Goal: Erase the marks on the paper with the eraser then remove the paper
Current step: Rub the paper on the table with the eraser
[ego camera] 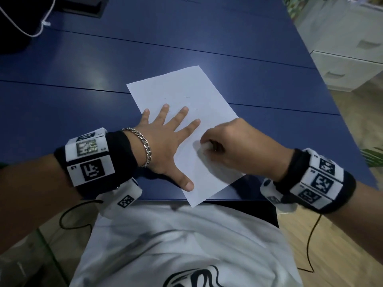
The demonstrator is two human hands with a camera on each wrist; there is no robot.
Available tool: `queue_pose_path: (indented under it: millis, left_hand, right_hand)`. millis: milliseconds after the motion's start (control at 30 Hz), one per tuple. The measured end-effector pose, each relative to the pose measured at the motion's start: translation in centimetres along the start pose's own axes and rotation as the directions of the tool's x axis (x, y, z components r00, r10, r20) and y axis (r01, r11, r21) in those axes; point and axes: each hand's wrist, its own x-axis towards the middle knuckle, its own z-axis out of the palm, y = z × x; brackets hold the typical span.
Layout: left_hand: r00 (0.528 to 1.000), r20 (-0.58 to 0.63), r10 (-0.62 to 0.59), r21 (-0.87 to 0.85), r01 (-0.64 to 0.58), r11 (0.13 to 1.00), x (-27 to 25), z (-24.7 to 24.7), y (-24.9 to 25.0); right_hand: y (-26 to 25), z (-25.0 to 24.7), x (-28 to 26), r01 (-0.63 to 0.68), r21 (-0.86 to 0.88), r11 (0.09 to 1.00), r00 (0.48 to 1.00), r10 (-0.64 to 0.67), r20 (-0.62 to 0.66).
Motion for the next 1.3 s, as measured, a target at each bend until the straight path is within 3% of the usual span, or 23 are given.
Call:
queue_pose_path:
  millis: [133, 300, 367, 467, 567, 633, 767, 900, 967, 1133, 1300]
  left_hand:
    - [1.000, 0.003, -0.003, 0.005, 0.003, 1.000, 0.1, 0.0, 0.1]
    - [1.000, 0.002, 0.001, 0.014, -0.001, 1.000, 0.1, 0.0, 0.0]
    - [1.000, 0.007, -0.004, 0.020, 0.004, 1.000, 0.1, -0.1, 0.0]
    - [1.000, 0.012, -0.004, 0.020, 0.003, 1.000, 0.0, -0.1, 0.1]
    - [1.000, 0.008, 0.002, 0.010, -0.002, 1.000, 0.0, -0.1, 0.0]
    - [1.000, 0.009, -0.002, 0.013, 0.002, 1.000, 0.0, -0.1, 0.0]
    - [1.000, 0.009, -0.004, 0.019, 0.004, 1.000, 0.0, -0.1, 0.1]
    - [1.000, 0.006, -0.001, 0.018, 0.001, 1.000, 0.0, -0.1, 0.0]
    - [1.000, 0.002, -0.004, 0.014, 0.004, 1.000, 0.0, -0.1, -0.1]
    - [1.000, 0.001, -0.007, 0.010, 0.007, 1.000, 0.0, 0.0, 0.1]
    - [1.000, 0.001, -0.005, 0.001, 0.005, 1.000, 0.0, 0.0, 0.0]
  right_hand:
    - [-2.6, 0.7, -2.3, 0.103, 0.086, 0.991, 0.980, -0.116, 0.163]
    - [1.1, -0.1, -0.6, -0.072, -0.026, 0.997, 0.996, 0.071, -0.052]
    - [-0.3, 0.6, -1.4, -0.015, -0.007, 1.000, 1.000, 0.015, -0.013]
    - [-2.1, 0.5, -2.9, 0.036, 0.056, 0.998, 0.989, -0.043, 0.144]
    - [0.8, -0.3, -1.7, -0.080, -0.015, 0.997, 0.997, 0.080, 0.003]
    - [0.9, -0.2, -1.8, -0.085, -0.022, 0.996, 0.996, 0.085, -0.021]
    - [-2.6, 0.2, -3.2, 0.022, 0.050, 0.999, 0.985, -0.030, 0.168]
    - [1.7, -1.3, -0.3, -0.106, -0.019, 0.994, 0.994, 0.106, -0.009]
    - [2.4, -1.4, 0.3, -0.103, -0.031, 0.994, 0.994, 0.101, -0.047]
    - [-0.4, -1.0, -0.6, 0.058, -0.049, 0.997, 0.990, -0.051, 0.130]
    - [2.4, -2.2, 1.5, -0.021, -0.096, 0.995, 1.000, 0.022, 0.014]
